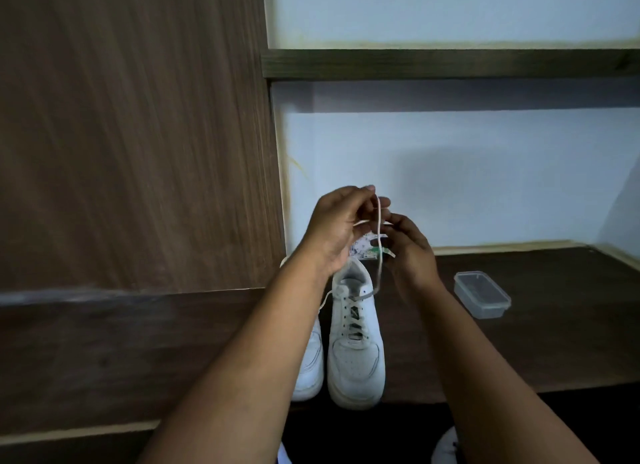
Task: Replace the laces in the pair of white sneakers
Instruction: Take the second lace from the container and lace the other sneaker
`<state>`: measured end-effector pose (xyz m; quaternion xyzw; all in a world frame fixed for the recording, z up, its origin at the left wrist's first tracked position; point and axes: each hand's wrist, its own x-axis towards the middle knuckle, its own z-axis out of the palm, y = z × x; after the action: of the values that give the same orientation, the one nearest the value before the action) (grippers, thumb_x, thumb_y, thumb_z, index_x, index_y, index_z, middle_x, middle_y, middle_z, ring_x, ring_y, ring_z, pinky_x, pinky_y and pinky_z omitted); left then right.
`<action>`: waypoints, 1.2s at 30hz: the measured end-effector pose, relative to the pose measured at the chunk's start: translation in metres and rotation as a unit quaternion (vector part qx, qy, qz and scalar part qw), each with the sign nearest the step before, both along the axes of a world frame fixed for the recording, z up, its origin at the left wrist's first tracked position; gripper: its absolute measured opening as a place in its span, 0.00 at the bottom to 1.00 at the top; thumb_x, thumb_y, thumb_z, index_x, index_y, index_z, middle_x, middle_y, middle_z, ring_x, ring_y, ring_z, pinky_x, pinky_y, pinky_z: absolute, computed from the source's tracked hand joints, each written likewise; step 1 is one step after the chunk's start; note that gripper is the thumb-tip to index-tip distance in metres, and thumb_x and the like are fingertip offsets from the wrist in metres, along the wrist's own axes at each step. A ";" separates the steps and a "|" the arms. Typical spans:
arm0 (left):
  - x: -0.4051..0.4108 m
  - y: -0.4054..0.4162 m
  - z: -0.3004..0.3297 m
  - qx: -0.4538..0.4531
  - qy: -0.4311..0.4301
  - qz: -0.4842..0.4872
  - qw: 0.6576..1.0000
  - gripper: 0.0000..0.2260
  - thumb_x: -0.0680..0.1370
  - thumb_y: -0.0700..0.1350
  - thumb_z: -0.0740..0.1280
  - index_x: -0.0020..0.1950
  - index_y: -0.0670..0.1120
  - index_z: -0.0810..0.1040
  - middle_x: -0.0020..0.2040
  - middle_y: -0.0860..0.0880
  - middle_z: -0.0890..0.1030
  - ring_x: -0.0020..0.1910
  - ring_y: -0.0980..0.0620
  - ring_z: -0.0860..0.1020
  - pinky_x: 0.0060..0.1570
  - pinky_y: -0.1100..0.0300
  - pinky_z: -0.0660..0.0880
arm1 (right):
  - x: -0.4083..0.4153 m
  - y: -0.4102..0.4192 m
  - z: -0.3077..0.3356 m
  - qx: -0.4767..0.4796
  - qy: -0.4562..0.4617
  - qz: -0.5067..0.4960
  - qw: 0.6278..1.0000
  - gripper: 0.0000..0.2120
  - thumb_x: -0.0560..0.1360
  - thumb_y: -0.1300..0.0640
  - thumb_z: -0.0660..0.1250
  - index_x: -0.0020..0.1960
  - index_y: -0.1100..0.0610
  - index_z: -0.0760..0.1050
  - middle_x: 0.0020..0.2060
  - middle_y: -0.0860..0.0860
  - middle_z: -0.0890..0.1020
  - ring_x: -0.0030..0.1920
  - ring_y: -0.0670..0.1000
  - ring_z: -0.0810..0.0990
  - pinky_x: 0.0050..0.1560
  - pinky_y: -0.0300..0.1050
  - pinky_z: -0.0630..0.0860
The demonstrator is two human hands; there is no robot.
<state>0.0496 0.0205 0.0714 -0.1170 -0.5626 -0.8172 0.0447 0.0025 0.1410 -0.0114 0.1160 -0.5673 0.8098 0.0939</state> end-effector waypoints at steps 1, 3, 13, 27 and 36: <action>-0.004 0.004 -0.004 0.023 -0.031 0.017 0.999 0.13 0.78 0.36 0.64 0.33 0.43 0.72 0.30 0.48 0.79 0.26 0.55 0.76 0.30 0.64 0.74 | 0.002 -0.001 -0.003 0.036 0.002 -0.013 0.999 0.12 0.77 0.67 0.57 0.52 0.57 0.77 0.43 0.55 0.81 0.39 0.49 0.78 0.39 0.41 0.75; -0.015 0.007 -0.016 -0.031 -0.069 0.073 0.994 0.14 0.76 0.35 0.66 0.32 0.45 0.70 0.26 0.49 0.70 0.20 0.56 0.65 0.25 0.67 0.62 | -0.002 0.004 -0.020 0.187 0.016 -0.064 0.980 0.12 0.78 0.65 0.58 0.52 0.53 0.78 0.45 0.51 0.81 0.39 0.46 0.78 0.41 0.40 0.73; -0.045 -0.020 -0.085 -0.528 -0.085 0.112 0.837 0.06 0.75 0.44 0.71 0.43 0.41 0.83 0.42 0.45 0.83 0.43 0.48 0.79 0.43 0.59 0.73 | -0.024 0.009 -0.070 0.578 0.041 -0.040 0.814 0.11 0.79 0.52 0.63 0.55 0.55 0.81 0.43 0.54 0.71 0.46 0.51 0.71 0.42 0.37 0.61; -0.057 -0.008 -0.120 -0.647 -0.035 0.121 0.752 0.06 0.76 0.40 0.68 0.52 0.45 0.82 0.54 0.46 0.83 0.52 0.47 0.80 0.44 0.60 0.71 | -0.024 0.002 -0.066 0.304 -0.225 -0.115 0.918 0.15 0.65 0.66 0.72 0.51 0.58 0.77 0.43 0.58 0.83 0.41 0.54 0.84 0.39 0.44 0.82; -0.061 -0.002 -0.135 -0.612 -0.081 0.118 0.778 0.06 0.76 0.38 0.67 0.50 0.43 0.81 0.54 0.44 0.81 0.52 0.46 0.79 0.47 0.57 0.75 | -0.020 0.002 -0.063 0.242 -0.258 -0.103 0.930 0.18 0.65 0.67 0.74 0.52 0.58 0.73 0.45 0.60 0.82 0.42 0.56 0.84 0.37 0.44 0.81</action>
<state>-0.0119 0.0186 -0.0636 0.0146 -0.9550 -0.2958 0.0142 -0.0177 0.1433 -0.0743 -0.1365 -0.7594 0.6361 -0.0036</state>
